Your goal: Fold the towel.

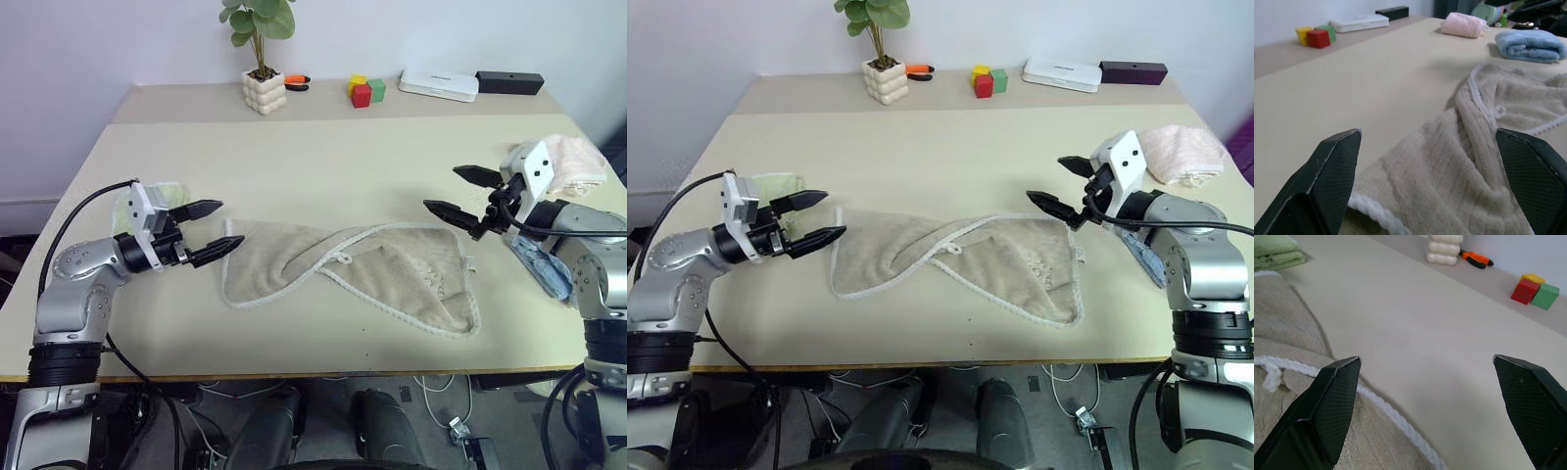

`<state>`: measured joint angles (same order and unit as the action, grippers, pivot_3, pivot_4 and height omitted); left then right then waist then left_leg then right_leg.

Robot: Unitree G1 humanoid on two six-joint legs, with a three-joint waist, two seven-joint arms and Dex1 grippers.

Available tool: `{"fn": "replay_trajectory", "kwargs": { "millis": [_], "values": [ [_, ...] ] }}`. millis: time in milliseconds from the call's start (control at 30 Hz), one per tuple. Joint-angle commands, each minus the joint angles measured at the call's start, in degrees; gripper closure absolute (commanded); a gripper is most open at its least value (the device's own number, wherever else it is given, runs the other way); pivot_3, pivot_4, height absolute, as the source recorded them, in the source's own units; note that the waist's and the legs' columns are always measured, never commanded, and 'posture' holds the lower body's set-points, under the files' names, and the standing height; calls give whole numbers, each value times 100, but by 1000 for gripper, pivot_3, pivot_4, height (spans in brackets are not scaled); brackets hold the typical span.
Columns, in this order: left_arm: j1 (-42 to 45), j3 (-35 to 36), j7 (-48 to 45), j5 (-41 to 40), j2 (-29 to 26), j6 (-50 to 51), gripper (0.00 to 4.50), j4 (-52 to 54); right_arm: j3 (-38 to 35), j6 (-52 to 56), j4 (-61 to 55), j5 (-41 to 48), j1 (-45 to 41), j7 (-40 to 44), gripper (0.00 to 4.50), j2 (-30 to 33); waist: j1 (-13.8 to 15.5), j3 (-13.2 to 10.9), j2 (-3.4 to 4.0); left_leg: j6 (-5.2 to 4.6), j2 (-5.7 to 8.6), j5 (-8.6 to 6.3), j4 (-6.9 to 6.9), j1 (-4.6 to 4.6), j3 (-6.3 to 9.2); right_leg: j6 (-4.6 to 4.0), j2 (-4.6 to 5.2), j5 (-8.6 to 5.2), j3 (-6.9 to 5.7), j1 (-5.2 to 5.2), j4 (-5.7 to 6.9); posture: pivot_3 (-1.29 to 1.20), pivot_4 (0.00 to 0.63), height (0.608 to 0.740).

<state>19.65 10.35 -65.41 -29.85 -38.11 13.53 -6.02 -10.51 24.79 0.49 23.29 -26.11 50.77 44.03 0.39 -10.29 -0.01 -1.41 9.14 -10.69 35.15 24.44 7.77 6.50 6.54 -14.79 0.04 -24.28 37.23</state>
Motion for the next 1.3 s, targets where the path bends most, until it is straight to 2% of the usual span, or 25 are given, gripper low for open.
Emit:
{"fn": "replay_trajectory", "kwargs": {
  "millis": [33,300,467,567,700,800,900,1067,1200,1300],
  "values": [
    [9,-53,-221,-88,-45,3,0,186,-196,86,-409,97,170,-23,91,123,15,0,0,0,0,0,0,0,0,0,0,0,0,0,0,0,150,740],
    [71,-302,-684,41,-275,3,0,282,-211,-49,-359,56,166,-128,91,44,-7,0,0,8,-1,-5,5,-1,0,-8,-1,-4,0,4,1,0,150,740],
    [-142,-390,-1011,593,-677,-724,0,70,186,-427,108,-191,-322,-155,91,-242,-104,1,2,2,-2,-1,0,-1,-1,-7,-1,-3,1,1,0,0,150,740],
    [-285,-259,-985,269,-547,-610,0,241,378,-668,493,-304,-575,-81,91,-485,-111,0,2,1,-2,0,-5,-1,0,-7,-1,-3,1,-1,0,0,150,740],
    [-526,-230,-772,330,-525,-648,0,630,441,-735,717,-261,-771,116,91,-540,-88,-2,0,0,-1,0,-4,1,0,-2,0,0,0,0,-5,0,150,740],
    [-655,-245,-872,390,-681,-652,0,628,600,-827,606,-288,-770,120,91,-738,-97,-2,0,0,-1,0,-4,1,1,-2,-2,0,0,0,-4,0,150,740],
    [-862,-400,-1043,138,-976,108,0,941,850,-808,122,-258,-601,27,91,-1135,-151,-1,2,6,-4,-3,-5,-2,1,-3,-5,0,3,-3,1,0,150,740],
    [-866,-727,-851,739,-839,-462,0,809,948,-694,-313,-230,-491,-444,91,-1747,-109,-3,6,3,-5,0,-12,-2,1,-2,-8,1,6,-10,5,0,150,740],
    [-741,-1182,-519,1883,-863,-1789,0,147,1023,-713,-653,-251,-196,-572,91,-1908,-34,-1,2,12,-3,-5,-7,-7,1,-5,-7,2,3,-15,-7,0,150,740],
    [-578,-1164,-534,1891,-760,-2258,0,-254,979,-703,-672,-249,-166,-722,91,-1988,-13,-2,3,13,-4,-5,-6,-7,0,-16,-9,3,4,-17,-7,0,150,740]
  ]
}}
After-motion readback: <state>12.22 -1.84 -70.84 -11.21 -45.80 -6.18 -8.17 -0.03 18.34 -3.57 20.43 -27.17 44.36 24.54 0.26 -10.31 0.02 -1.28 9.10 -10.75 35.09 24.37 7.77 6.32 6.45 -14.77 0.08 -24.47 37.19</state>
